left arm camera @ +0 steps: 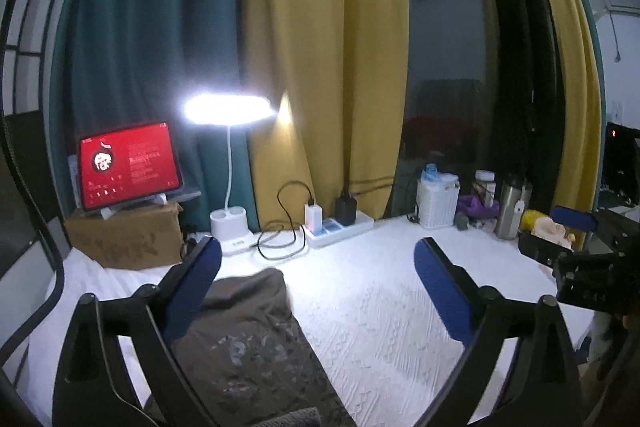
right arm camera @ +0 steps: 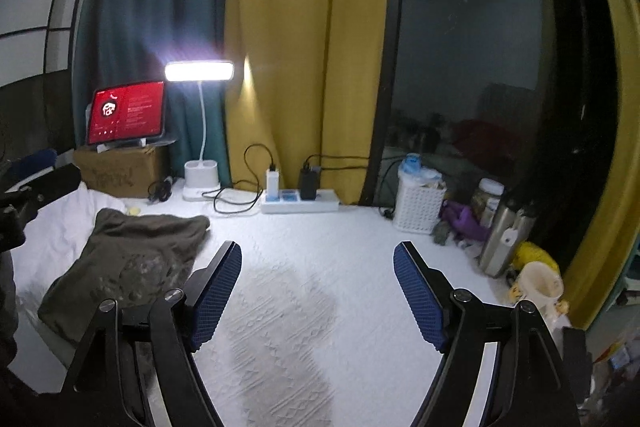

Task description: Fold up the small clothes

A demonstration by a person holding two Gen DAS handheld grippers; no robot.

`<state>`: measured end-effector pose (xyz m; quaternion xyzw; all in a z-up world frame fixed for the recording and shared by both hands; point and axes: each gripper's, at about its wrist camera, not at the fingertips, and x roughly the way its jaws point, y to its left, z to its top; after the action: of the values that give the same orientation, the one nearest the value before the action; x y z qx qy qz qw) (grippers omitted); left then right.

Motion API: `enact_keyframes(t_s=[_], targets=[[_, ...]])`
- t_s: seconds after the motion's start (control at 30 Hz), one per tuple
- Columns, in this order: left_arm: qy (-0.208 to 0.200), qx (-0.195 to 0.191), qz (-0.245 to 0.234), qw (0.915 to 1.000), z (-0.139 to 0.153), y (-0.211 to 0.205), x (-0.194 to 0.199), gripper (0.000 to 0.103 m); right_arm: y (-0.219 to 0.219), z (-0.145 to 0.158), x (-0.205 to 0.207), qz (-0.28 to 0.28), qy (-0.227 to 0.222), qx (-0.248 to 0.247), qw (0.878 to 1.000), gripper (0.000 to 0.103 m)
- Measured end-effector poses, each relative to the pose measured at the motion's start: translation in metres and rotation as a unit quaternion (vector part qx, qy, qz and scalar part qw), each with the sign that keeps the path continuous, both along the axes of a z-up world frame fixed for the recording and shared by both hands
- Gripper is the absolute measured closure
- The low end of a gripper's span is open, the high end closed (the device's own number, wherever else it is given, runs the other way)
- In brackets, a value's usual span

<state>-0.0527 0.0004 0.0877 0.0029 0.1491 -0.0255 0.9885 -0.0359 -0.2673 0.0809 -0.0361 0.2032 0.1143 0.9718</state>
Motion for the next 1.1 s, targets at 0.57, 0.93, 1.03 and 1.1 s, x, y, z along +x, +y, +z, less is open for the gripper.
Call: enact_keyframes(t_s=[0.57,0.93,1.03,1.1], targets=[[-0.085,0.013,0.03,0.9959,0.047,0.004,-0.034,0.001,-0.002,0.063,-0.039,-0.005,-0.086,0.018,0.996,0.006],[-0.112,-0.009,0.054,0.9922,0.057,0.029,-0.054,0.001,0.002,0.094,-0.074,-0.014,-0.154,0.034,0.987,0.006],[-0.108,-0.015,0.054,0.9926,0.055,0.035,-0.055,0.001,0.005,0.097,-0.076,-0.012,-0.156,0.032,0.987,0.006],[-0.101,-0.018,0.054,0.9933,0.052,0.039,-0.053,0.001,0.008,0.097,-0.075,-0.011,-0.153,0.03,0.988,0.006]])
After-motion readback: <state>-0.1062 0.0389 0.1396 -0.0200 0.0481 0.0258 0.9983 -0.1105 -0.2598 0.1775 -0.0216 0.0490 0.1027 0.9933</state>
